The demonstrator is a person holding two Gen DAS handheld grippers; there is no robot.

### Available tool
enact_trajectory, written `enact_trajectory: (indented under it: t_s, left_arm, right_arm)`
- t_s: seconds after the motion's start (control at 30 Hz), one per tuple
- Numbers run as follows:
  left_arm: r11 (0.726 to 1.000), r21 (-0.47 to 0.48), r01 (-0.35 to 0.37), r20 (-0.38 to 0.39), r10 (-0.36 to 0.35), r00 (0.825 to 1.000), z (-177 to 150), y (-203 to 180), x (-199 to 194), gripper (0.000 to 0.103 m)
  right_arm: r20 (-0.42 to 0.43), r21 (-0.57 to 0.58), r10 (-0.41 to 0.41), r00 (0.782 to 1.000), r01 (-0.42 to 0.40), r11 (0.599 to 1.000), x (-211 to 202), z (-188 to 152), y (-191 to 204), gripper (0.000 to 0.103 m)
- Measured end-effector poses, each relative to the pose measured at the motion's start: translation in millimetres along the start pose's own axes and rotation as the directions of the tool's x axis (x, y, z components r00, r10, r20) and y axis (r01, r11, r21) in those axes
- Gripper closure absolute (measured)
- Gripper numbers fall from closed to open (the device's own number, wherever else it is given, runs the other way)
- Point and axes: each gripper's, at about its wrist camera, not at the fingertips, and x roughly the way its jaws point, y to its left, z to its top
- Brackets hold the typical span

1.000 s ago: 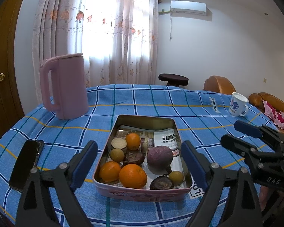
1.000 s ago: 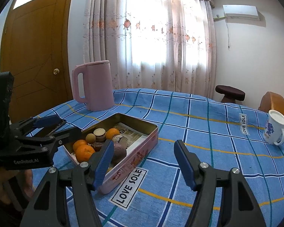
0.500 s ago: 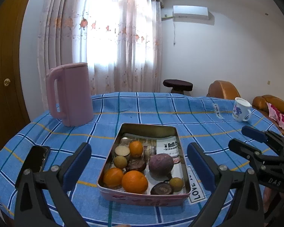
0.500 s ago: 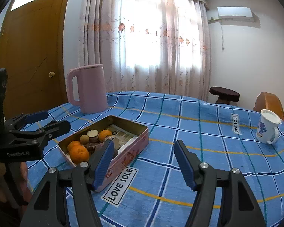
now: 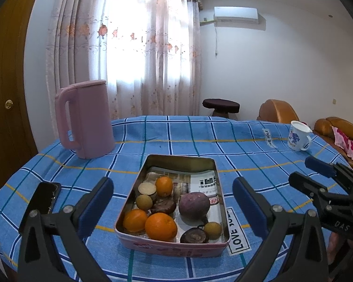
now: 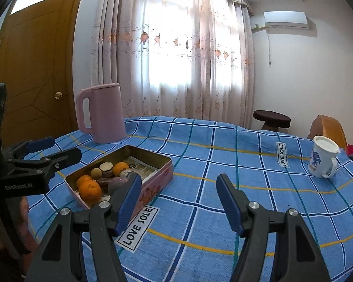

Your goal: Organize fruits

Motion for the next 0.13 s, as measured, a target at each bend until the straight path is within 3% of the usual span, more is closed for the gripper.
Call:
enact_trajectory:
  t_s: [0.13]
  left_arm:
    - [1.0,-0.005,0.008,0.002,-0.008,1.0,-0.6,-0.1,-0.4,0.0]
  right_arm:
    - [-0.01,0.005,-0.009,1.0,0.009,1.0,1.0,-2.6,-5.6,0.036]
